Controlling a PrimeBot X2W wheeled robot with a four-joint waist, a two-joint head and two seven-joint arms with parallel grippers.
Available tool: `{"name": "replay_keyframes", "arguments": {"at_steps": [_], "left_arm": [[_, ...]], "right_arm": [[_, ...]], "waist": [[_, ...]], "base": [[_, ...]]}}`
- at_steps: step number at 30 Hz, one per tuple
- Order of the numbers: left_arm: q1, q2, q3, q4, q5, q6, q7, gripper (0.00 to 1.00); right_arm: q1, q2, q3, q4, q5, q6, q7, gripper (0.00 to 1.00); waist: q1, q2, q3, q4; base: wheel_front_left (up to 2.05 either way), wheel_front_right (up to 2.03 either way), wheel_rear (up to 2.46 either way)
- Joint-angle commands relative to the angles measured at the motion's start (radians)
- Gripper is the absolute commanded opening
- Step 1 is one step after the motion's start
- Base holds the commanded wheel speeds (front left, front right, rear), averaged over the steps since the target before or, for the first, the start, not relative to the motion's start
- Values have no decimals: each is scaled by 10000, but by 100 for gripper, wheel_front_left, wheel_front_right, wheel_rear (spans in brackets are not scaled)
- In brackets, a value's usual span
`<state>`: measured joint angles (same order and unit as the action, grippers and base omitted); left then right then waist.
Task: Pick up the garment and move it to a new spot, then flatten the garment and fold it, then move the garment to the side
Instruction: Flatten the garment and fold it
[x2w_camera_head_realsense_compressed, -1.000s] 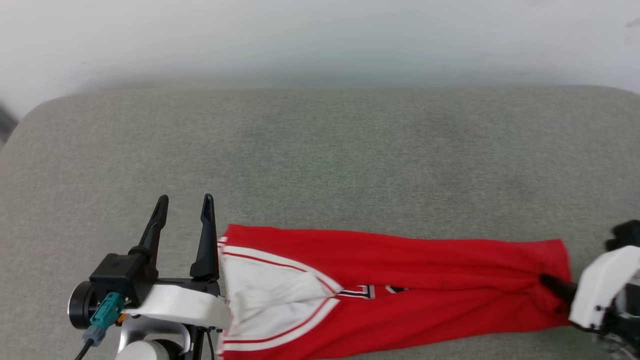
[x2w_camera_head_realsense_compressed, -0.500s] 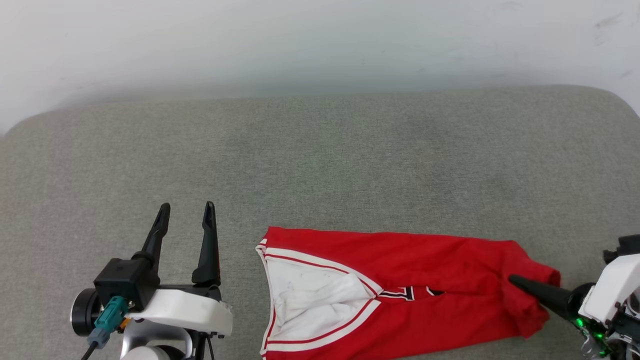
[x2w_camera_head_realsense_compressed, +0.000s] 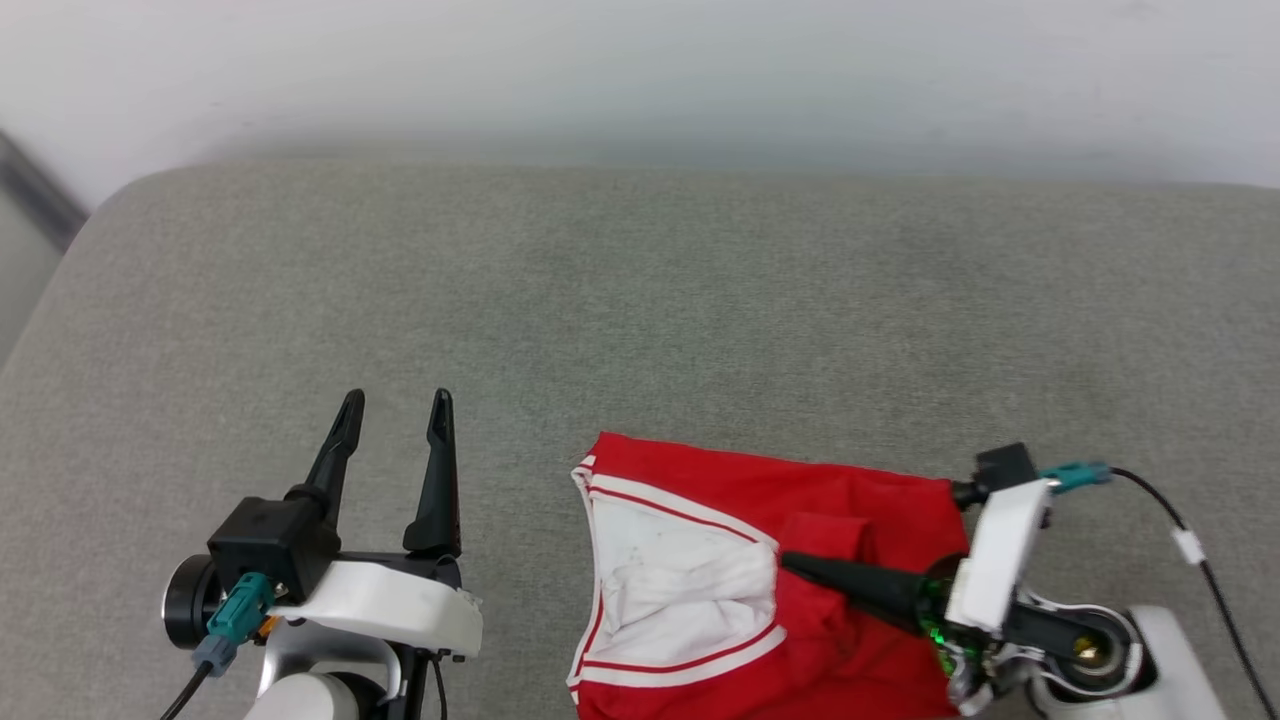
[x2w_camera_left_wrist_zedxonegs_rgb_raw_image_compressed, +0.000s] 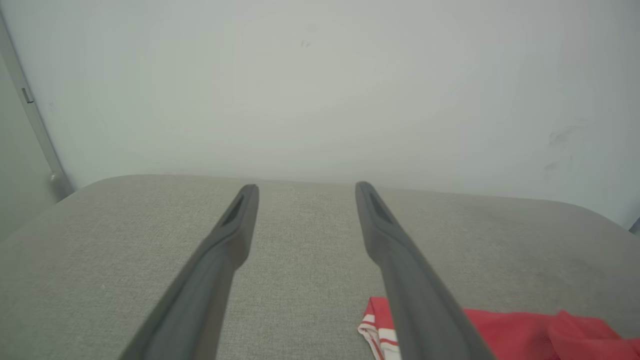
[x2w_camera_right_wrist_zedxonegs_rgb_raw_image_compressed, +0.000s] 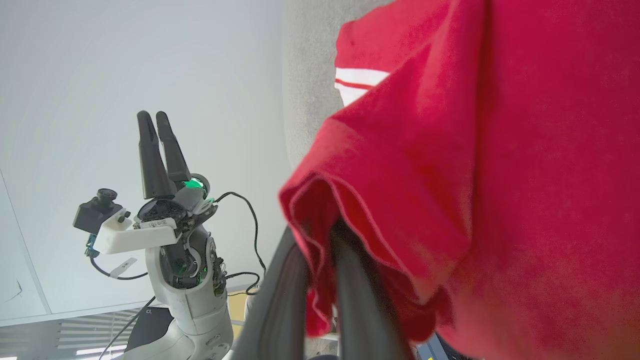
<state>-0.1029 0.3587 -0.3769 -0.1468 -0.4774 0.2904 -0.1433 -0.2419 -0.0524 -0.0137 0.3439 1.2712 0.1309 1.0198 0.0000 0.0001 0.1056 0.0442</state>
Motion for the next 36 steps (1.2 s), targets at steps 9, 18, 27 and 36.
{"name": "replay_keyframes", "arguments": {"at_steps": [9, 18, 27, 36], "left_arm": [[-377, -134, -15, 202, -72, -71, -202, 100], [-434, -126, 29, 379, -119, -66, -334, 100], [-279, -81, 42, 462, -193, -23, -347, 100], [67, -7, 147, 440, -267, 131, -398, 100]], "right_arm": [[-1077, 27, 2842, 1004, 374, -3, -1846, 100], [-1726, -256, 4185, 156, -120, -4, -2533, 100], [-2032, -1539, 5519, -760, -2491, -4, -3401, 100], [-1549, -2888, 4512, -1321, -5940, -4, -5645, 100]], "waist": [[0, -1, 532, 501], [0, -1, 546, 242], [0, -1, 302, -144], [0, -1, 0, -617]], "base": [[0, 0, 0], [0, 0, 0], [0, 0, 0], [0, 0, 0]]}}
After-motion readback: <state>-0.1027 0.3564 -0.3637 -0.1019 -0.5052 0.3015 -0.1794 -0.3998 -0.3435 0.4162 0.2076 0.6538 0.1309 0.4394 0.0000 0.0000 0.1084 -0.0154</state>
